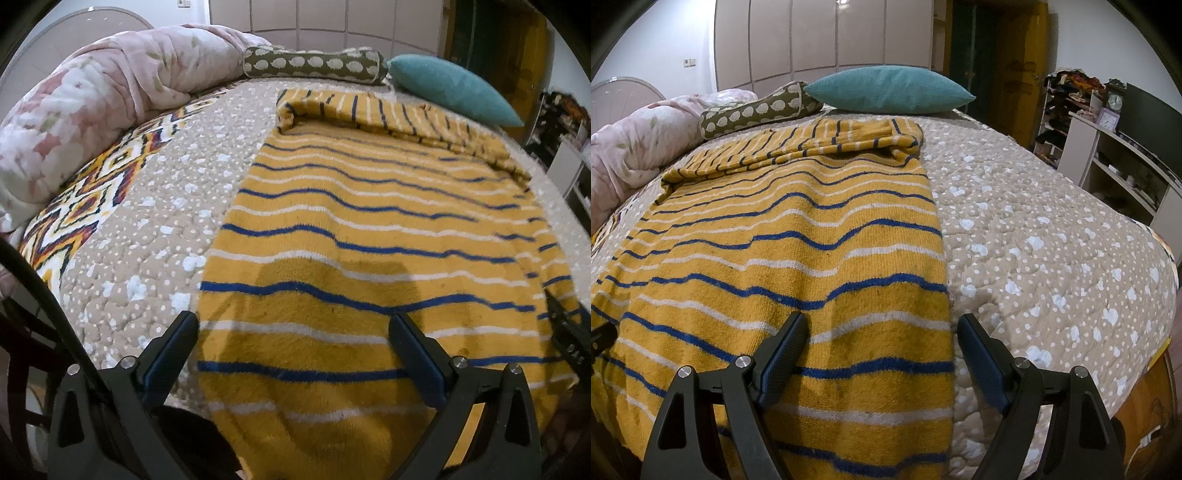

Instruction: Fold small clothes

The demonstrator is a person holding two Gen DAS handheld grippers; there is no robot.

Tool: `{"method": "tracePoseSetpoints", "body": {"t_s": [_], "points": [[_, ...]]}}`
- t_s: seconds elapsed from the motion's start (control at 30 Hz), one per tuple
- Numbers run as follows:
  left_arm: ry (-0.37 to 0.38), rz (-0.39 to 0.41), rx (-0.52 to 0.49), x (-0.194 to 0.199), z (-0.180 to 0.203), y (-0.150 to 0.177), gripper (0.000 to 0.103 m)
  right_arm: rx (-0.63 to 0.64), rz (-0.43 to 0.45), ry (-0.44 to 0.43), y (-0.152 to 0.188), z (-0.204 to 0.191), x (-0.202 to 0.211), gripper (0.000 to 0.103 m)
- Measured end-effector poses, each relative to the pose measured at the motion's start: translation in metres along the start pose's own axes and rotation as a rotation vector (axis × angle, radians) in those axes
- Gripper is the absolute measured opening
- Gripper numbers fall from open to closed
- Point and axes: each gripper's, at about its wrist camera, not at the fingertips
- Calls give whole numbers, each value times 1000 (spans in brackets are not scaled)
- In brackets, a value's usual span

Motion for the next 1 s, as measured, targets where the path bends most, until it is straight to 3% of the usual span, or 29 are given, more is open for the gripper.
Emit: {"method": "tracePoseSetpoints", "body": {"t_s": [0.13,0.23,0.3,0.43,0.53,0.67,0.83,0.87,0.9,1.0], "points": [[34,48,10,20,-7,-3,101,54,11,24,-2,-6,9,86],[74,67,-2,33,-13,-7,91,113,38,42,-2,-13,18,86],[104,65,-2,39,-21,-9,77,145,54,46,-2,-18,22,86],[169,49,55,39,-48,-16,75,174,74,8,-6,-18,33,86],[200,2,112,26,-70,-22,75,110,34,-73,-10,1,35,83],[287,-52,127,4,-80,-28,75,-57,-95,-212,-10,39,16,56],[391,-96,135,-24,-79,-34,74,-230,-149,-407,-6,66,1,55],[415,-96,140,-24,-78,-34,72,-250,-161,-459,-5,67,-1,55],[478,-108,156,-25,-78,-34,58,-271,-172,-518,-5,66,-3,55],[634,-174,218,-32,-76,-29,32,-333,-211,-671,0,64,-11,55]]}}
Point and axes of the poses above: each gripper's, at about its wrist camera, not at the fingertips, and x roughly against the way its jaws point, z to its right, y to its underside
